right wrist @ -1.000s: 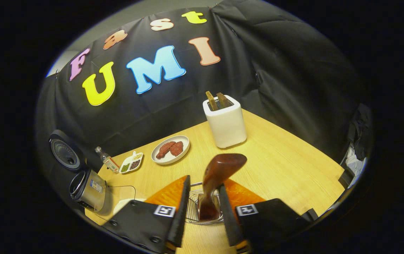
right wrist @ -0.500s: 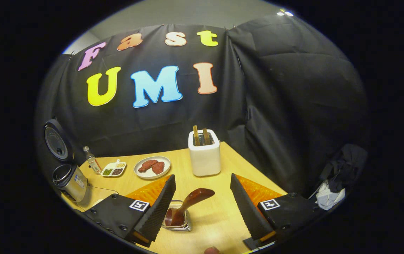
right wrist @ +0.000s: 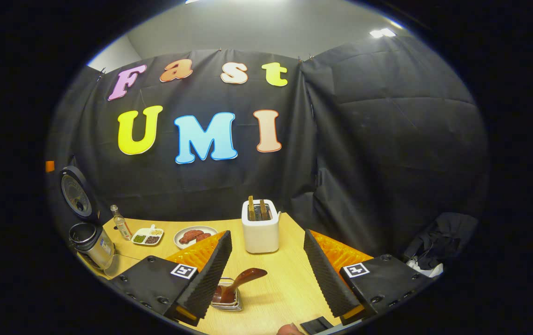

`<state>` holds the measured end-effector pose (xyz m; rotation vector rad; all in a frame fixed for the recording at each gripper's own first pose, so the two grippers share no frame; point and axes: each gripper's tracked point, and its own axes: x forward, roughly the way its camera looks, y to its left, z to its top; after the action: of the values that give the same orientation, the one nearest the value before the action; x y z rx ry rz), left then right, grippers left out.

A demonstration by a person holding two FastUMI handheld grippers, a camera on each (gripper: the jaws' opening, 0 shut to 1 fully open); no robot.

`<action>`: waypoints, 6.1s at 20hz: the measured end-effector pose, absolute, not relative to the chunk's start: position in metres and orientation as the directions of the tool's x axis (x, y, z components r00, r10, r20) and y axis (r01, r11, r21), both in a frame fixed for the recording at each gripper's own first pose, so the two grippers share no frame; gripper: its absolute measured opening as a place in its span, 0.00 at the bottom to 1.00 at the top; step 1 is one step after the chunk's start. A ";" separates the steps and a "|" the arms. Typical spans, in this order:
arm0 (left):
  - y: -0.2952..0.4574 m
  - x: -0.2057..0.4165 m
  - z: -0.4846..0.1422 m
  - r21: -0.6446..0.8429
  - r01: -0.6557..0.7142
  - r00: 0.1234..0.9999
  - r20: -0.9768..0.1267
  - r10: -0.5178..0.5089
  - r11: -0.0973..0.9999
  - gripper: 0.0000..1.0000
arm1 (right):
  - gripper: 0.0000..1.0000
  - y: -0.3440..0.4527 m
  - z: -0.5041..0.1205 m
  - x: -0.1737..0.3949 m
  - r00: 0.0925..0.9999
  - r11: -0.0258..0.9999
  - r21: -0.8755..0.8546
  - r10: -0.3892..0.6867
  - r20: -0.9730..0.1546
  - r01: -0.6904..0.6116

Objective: Close the left gripper, press the button to open the rice cooker; take a wooden spoon from the chopstick holder with the right hand, scoop a spoonful of rice and pour it into the rice cooker, then put the wooden spoon back into the chopstick holder.

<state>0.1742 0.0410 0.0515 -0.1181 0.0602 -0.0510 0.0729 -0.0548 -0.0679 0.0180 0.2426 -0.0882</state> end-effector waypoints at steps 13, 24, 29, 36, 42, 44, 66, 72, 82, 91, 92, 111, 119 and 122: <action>0.088 0.342 0.044 -0.107 0.076 0.986 -0.142 -0.090 0.991 0.92 | 0.98 -0.052 -0.075 0.063 0.947 0.978 -0.033 -0.209 -0.243 0.207; 0.088 0.361 0.005 -0.091 0.058 0.975 -0.207 -0.076 0.994 0.97 | 0.98 -0.031 -0.082 0.069 0.950 0.985 -0.040 -0.172 -0.260 0.168; 0.088 0.327 -0.002 -0.094 0.034 0.978 -0.201 -0.052 0.995 0.98 | 0.98 -0.021 -0.081 0.071 0.960 0.994 -0.015 -0.111 -0.258 0.111; 0.075 0.261 -0.030 -0.075 0.021 0.974 -0.221 -0.037 0.997 0.97 | 0.98 -0.014 -0.083 0.073 0.967 1.000 -0.011 -0.026 -0.255 0.024; 0.065 0.212 -0.071 -0.068 0.027 0.963 -0.264 -0.044 0.997 0.95 | 0.98 -0.011 -0.089 0.071 0.965 0.999 -0.004 0.032 -0.262 -0.034; 0.062 0.200 -0.084 -0.066 0.023 0.959 -0.280 -0.040 0.998 0.97 | 0.98 -0.012 -0.091 0.070 0.962 0.999 0.002 0.043 -0.269 -0.044; 0.050 0.155 -0.174 -0.042 0.002 0.937 -0.348 -0.017 0.999 0.98 | 0.98 -0.002 -0.112 0.070 0.948 0.997 0.001 0.068 -0.312 -0.072; 0.047 0.149 -0.199 -0.032 -0.015 0.929 -0.370 0.002 0.999 0.98 | 0.98 0.000 -0.114 0.072 0.946 0.997 -0.008 0.067 -0.317 -0.073; 0.049 0.138 -0.211 -0.082 -0.035 0.946 -0.325 0.007 0.996 0.97 | 0.98 -0.002 -0.116 0.069 0.941 0.998 -0.010 0.058 -0.333 -0.065; 0.048 0.130 -0.141 -0.001 -0.072 0.982 -0.174 0.070 0.997 0.92 | 0.98 -0.016 -0.085 0.061 0.961 0.998 0.020 0.066 -0.267 -0.062; 0.043 0.122 -0.125 0.001 -0.063 0.986 -0.153 0.063 0.998 0.92 | 0.98 -0.017 -0.079 0.058 0.964 0.997 0.026 0.071 -0.255 -0.066; 0.030 -0.024 -0.001 0.016 -0.013 1.000 0.008 0.013 1.000 0.92 | 0.98 0.028 -0.022 0.010 0.985 0.986 0.087 0.150 -0.089 -0.142; 0.058 -0.028 0.001 -0.006 -0.040 0.999 0.025 0.040 0.999 0.92 | 0.98 0.050 -0.001 0.008 0.985 0.985 0.046 0.168 -0.038 -0.166; 0.054 -0.022 0.002 -0.011 -0.035 0.999 0.025 0.035 0.999 0.93 | 0.98 0.051 -0.003 0.012 0.985 0.985 0.053 0.165 -0.045 -0.162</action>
<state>-0.0215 0.0542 0.0019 -0.0102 -0.0249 0.0352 0.0118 0.0514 -0.0033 0.0497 0.0490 0.1643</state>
